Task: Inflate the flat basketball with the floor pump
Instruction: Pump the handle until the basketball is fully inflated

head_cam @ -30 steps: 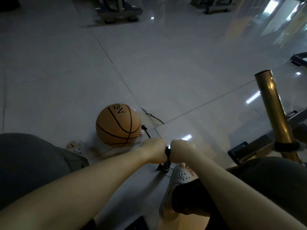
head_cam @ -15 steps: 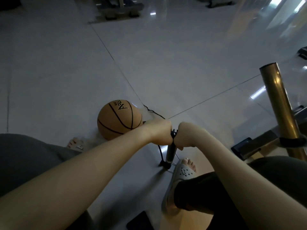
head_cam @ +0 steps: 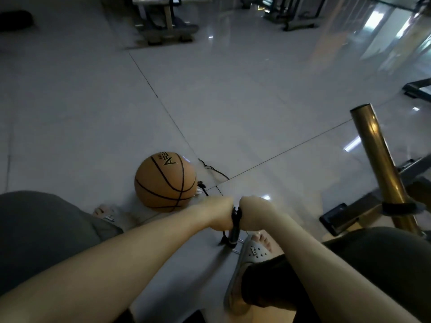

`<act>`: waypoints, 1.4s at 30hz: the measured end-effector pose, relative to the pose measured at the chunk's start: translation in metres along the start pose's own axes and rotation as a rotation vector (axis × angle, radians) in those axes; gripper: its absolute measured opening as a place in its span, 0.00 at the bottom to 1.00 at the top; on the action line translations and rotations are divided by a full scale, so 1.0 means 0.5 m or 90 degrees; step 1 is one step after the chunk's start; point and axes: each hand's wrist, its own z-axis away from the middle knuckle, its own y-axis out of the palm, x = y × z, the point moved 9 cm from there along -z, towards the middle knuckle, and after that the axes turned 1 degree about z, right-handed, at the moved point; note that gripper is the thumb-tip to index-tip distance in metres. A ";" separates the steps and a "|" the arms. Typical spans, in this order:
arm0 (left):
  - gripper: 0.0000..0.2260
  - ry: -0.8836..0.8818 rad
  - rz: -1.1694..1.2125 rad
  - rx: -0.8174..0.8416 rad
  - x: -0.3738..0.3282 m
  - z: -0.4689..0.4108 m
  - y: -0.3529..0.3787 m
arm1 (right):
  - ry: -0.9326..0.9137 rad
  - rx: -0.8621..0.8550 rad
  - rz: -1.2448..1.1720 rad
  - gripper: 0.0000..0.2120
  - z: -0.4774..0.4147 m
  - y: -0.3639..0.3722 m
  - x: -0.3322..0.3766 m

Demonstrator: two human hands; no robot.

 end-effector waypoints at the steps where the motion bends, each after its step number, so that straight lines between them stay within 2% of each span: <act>1: 0.08 0.010 0.000 -0.002 -0.007 0.011 -0.029 | -0.020 -0.013 -0.013 0.11 0.014 -0.031 -0.001; 4: 0.10 0.033 -0.011 -0.047 -0.035 0.041 -0.146 | -0.025 -0.063 -0.066 0.09 0.059 -0.140 -0.028; 7: 0.09 0.039 -0.028 -0.091 -0.042 0.048 -0.196 | 0.001 -0.056 -0.111 0.09 0.062 -0.167 -0.040; 10: 0.09 0.035 -0.003 -0.076 -0.027 0.021 -0.129 | 0.037 0.027 -0.105 0.07 0.014 -0.090 -0.042; 14: 0.08 0.031 0.032 -0.066 -0.007 -0.025 -0.007 | 0.036 0.100 -0.021 0.10 -0.045 0.032 -0.038; 17: 0.07 0.026 0.032 -0.064 -0.006 -0.037 0.033 | 0.046 0.081 -0.003 0.11 -0.054 0.069 -0.047; 20: 0.03 0.028 0.039 -0.058 -0.011 -0.041 0.034 | 0.057 0.079 -0.043 0.10 -0.045 0.062 -0.058; 24: 0.03 0.018 0.019 -0.032 -0.013 -0.013 0.033 | 0.032 0.055 -0.020 0.10 -0.017 0.047 -0.027; 26: 0.03 0.024 0.006 -0.018 -0.012 0.007 0.002 | 0.004 0.013 -0.017 0.11 0.003 0.009 -0.008; 29: 0.05 0.044 -0.011 -0.059 -0.025 0.042 -0.115 | -0.006 -0.044 -0.062 0.08 0.044 -0.103 -0.017; 33: 0.06 0.054 -0.037 -0.094 -0.035 0.068 -0.208 | -0.012 -0.023 -0.116 0.08 0.077 -0.182 -0.016; 39: 0.07 0.049 0.039 -0.089 0.000 0.009 -0.083 | 0.009 0.063 -0.067 0.08 -0.012 -0.050 -0.018; 42: 0.07 0.048 0.019 -0.090 0.009 -0.025 -0.002 | -0.004 0.084 -0.033 0.11 -0.046 0.025 -0.022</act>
